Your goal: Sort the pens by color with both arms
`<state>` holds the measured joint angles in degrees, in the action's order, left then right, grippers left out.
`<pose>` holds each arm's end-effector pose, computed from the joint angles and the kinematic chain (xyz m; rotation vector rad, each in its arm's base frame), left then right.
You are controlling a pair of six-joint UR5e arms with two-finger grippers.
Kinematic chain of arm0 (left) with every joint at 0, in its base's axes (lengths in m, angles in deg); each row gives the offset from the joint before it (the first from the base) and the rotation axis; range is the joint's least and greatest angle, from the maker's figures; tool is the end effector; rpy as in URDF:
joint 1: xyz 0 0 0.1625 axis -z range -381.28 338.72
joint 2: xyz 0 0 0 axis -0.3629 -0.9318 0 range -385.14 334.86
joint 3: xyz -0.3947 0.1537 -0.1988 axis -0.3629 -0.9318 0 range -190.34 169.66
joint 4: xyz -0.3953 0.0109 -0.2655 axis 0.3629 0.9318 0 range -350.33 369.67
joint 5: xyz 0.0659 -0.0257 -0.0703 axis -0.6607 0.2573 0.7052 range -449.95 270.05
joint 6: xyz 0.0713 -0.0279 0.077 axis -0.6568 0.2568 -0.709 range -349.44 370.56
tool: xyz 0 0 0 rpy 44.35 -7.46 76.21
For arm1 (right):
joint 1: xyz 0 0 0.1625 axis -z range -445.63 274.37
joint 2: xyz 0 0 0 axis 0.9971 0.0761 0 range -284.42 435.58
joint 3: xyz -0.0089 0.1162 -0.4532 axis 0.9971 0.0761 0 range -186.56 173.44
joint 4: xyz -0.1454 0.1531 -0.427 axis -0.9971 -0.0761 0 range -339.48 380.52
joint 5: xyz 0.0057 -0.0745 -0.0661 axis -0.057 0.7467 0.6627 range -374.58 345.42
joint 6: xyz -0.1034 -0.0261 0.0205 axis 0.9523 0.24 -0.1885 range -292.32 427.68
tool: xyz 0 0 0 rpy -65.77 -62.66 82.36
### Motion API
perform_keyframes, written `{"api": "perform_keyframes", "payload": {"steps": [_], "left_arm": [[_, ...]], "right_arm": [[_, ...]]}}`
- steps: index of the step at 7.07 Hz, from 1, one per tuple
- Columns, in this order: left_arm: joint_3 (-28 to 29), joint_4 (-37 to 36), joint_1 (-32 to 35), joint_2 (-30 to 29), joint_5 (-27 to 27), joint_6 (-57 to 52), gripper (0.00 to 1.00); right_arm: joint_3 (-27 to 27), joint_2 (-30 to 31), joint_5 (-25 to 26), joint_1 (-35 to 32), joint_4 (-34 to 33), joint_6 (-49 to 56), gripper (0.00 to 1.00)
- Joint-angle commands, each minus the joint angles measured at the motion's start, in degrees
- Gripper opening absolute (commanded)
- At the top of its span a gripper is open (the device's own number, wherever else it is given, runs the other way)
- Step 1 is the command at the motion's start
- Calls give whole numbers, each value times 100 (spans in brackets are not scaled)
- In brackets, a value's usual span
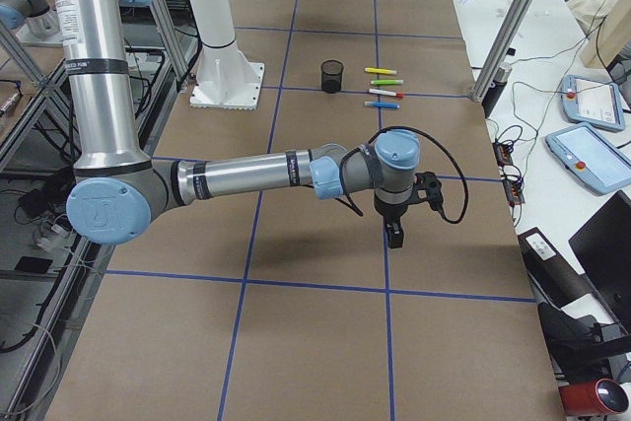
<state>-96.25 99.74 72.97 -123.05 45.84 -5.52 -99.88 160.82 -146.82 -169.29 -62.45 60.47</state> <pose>-0.1017 -0.6194 0.6644 0.2045 0.7766 0.2223 -0.0073 -0.6118 0.6162 0.1633 -0.7574 -0.0828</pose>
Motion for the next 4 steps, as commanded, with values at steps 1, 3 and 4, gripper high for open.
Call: {"api": "perform_keyframes", "payload": {"steps": [1, 3, 4], "left_arm": [[-111, 89, 85, 149, 0, 8, 99], [-181, 80, 85, 184, -9, 8, 99], [-181, 80, 85, 185, -9, 8, 99]], "right_arm": [[33, 124, 5, -62, 27, -8, 99], [42, 133, 5, -63, 27, 1, 99], [42, 133, 5, -63, 27, -8, 99]]}}
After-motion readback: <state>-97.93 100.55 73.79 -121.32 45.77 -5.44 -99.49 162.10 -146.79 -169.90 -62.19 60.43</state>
